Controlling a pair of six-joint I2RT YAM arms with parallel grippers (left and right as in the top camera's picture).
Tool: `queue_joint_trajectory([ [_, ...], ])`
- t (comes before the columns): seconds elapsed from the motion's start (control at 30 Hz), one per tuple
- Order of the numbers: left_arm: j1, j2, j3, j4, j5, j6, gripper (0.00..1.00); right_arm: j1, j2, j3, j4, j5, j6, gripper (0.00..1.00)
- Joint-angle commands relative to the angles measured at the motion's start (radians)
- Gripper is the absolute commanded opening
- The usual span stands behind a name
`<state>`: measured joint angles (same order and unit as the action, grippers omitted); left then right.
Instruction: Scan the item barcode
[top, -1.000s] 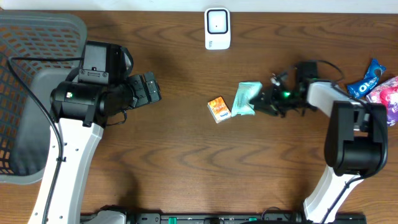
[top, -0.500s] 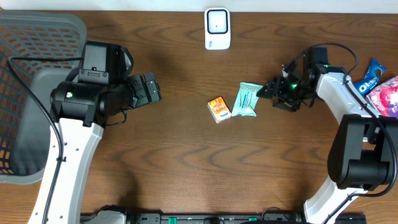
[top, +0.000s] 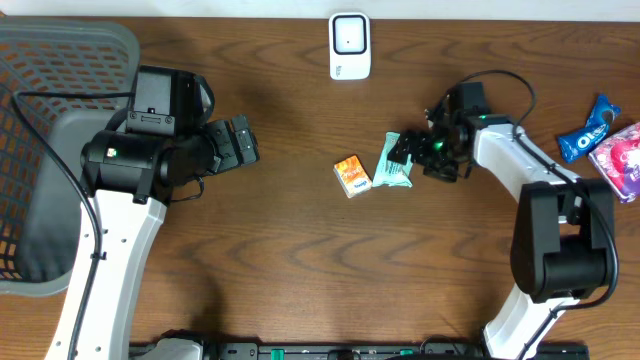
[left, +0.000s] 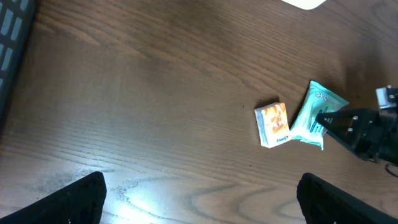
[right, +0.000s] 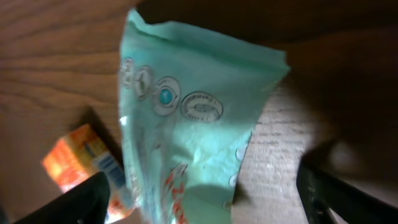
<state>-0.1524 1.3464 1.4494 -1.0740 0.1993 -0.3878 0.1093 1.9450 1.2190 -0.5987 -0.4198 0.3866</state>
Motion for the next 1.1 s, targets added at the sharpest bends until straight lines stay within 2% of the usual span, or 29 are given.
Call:
queue_joint_trajectory([
  [0.0, 0.003, 0.0, 0.007, -0.003, -0.01, 0.013, 0.98, 0.02, 0.042, -0.037, 0.034, 0.036, 0.054, 0.8],
  [0.03, 0.003, 0.0, 0.007, -0.002, -0.01, 0.013, 0.98, 0.025, 0.052, -0.043, 0.044, 0.037, 0.066, 0.75],
  [0.1, 0.003, 0.0, 0.007, -0.003, -0.01, 0.013, 0.98, 0.035, 0.071, -0.05, 0.061, 0.036, 0.079, 0.58],
  [0.13, 0.003, 0.0, 0.007, -0.003, -0.01, 0.013, 0.98, 0.043, 0.085, -0.051, 0.064, 0.036, 0.085, 0.4],
  [0.2, 0.003, 0.0, 0.007, -0.003, -0.01, 0.013, 0.98, 0.051, 0.098, -0.051, 0.064, 0.024, 0.085, 0.13],
  [0.23, 0.003, 0.0, 0.007, -0.002, -0.01, 0.013, 0.98, 0.051, 0.098, -0.051, 0.063, 0.002, 0.084, 0.04],
  [0.27, 0.003, 0.0, 0.007, -0.002, -0.01, 0.013, 0.98, 0.051, 0.097, -0.05, 0.061, -0.018, 0.084, 0.01],
  [0.47, 0.003, 0.0, 0.007, -0.003, -0.01, 0.013, 0.98, 0.03, 0.068, 0.003, 0.061, -0.17, 0.083, 0.01],
  [0.63, 0.003, 0.0, 0.007, -0.003, -0.01, 0.013, 0.98, 0.008, 0.035, 0.122, 0.103, -0.271, 0.11, 0.01],
  [0.73, 0.003, 0.0, 0.007, -0.002, -0.01, 0.013, 0.98, 0.012, 0.035, 0.173, 0.2, -0.271, 0.241, 0.01],
  [0.87, 0.003, 0.0, 0.007, -0.002, -0.01, 0.013, 0.98, 0.035, 0.037, 0.176, 0.471, -0.259, 0.389, 0.01],
  [0.97, 0.003, 0.0, 0.007, -0.003, -0.01, 0.013, 0.98, 0.062, 0.037, 0.176, 0.608, -0.14, 0.509, 0.01],
  [1.07, 0.003, 0.0, 0.007, -0.002, -0.01, 0.013, 0.98, 0.096, 0.037, 0.176, 0.679, 0.042, 0.689, 0.01],
])
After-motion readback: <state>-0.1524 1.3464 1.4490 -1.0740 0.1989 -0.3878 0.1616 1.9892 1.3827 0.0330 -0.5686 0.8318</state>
